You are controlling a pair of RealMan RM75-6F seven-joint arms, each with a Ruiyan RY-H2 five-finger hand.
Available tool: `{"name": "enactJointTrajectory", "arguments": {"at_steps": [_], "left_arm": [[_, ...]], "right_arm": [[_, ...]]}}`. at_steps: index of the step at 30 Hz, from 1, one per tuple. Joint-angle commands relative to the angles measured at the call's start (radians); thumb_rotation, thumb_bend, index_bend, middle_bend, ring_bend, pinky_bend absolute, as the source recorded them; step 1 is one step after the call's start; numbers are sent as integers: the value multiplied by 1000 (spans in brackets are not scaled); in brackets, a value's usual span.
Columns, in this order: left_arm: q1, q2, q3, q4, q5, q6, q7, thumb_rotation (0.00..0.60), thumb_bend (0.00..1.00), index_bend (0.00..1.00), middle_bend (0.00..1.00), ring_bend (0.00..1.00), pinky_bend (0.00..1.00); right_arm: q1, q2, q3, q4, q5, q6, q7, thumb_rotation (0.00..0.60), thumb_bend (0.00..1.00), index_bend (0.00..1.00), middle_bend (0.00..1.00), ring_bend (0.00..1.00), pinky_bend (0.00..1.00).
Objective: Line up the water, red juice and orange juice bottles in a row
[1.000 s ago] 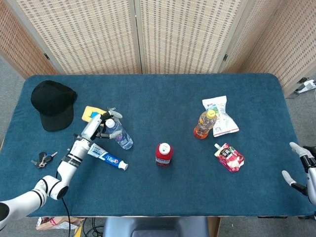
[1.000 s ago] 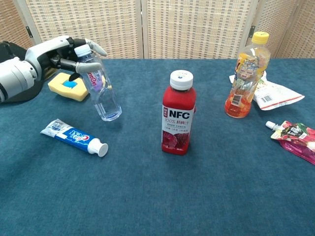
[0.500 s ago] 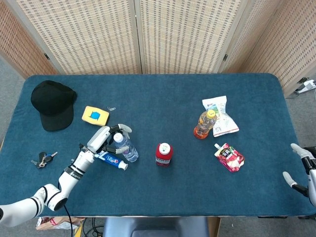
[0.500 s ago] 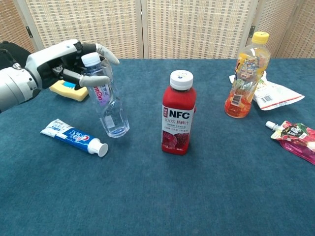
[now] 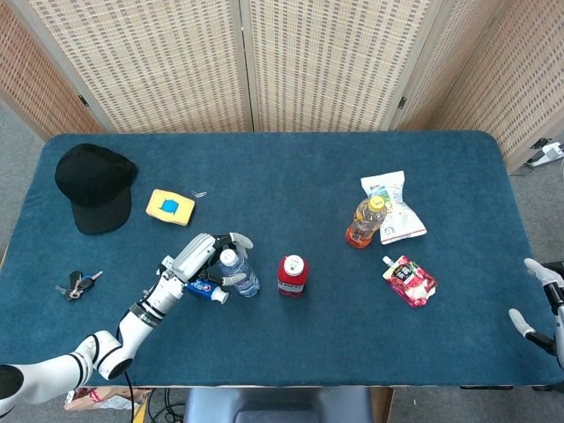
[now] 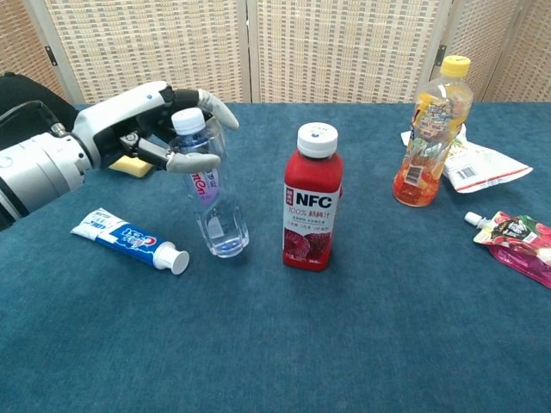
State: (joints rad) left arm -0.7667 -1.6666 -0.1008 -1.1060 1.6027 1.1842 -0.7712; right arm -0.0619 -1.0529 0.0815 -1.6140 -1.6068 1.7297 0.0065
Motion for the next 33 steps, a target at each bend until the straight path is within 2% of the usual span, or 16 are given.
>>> {"name": "enactJointTrajectory", "arguments": {"at_steps": [1,9,11,13,16,22,24,27,33], "left_arm": [[-2,-12,7,16,7,8,6,600,205,633,505,491,791],[-3,-28,24,47,15,12,28,600,205,615,505,484,790],[-4,-28,29,49,17,9,33,600,205,586,496,469,746],[-3,-26,33,46,19,11,38,600,205,518,435,420,640],[-3,-23,35,39,22,18,49,600,205,368,283,309,467],[-10,-8,35,8,20,7,58,600,204,107,75,139,281],[-12,1,35,-9,18,3,58,600,205,40,36,105,263],[-12,20,33,-42,13,-1,59,600,205,0,8,74,240],[-5,73,29,-133,-6,-12,63,600,205,0,0,37,213]], "right_arm": [[-2,0,0,3,4,1,4,600,207,218,329,223,258],[-3,-4,0,14,6,-1,14,600,207,218,329,223,258],[-3,-5,1,14,6,0,15,600,207,218,329,223,257],[-3,-5,1,15,5,2,15,600,207,218,329,223,257],[-4,-6,2,16,6,3,16,600,207,218,329,223,257],[-7,-13,2,24,11,5,22,600,207,218,329,223,257],[-7,-15,2,27,11,5,24,600,207,218,329,223,257],[-8,-15,3,30,14,4,26,600,207,218,329,223,257],[-4,-16,6,36,16,-1,33,600,207,218,329,223,258]]}}
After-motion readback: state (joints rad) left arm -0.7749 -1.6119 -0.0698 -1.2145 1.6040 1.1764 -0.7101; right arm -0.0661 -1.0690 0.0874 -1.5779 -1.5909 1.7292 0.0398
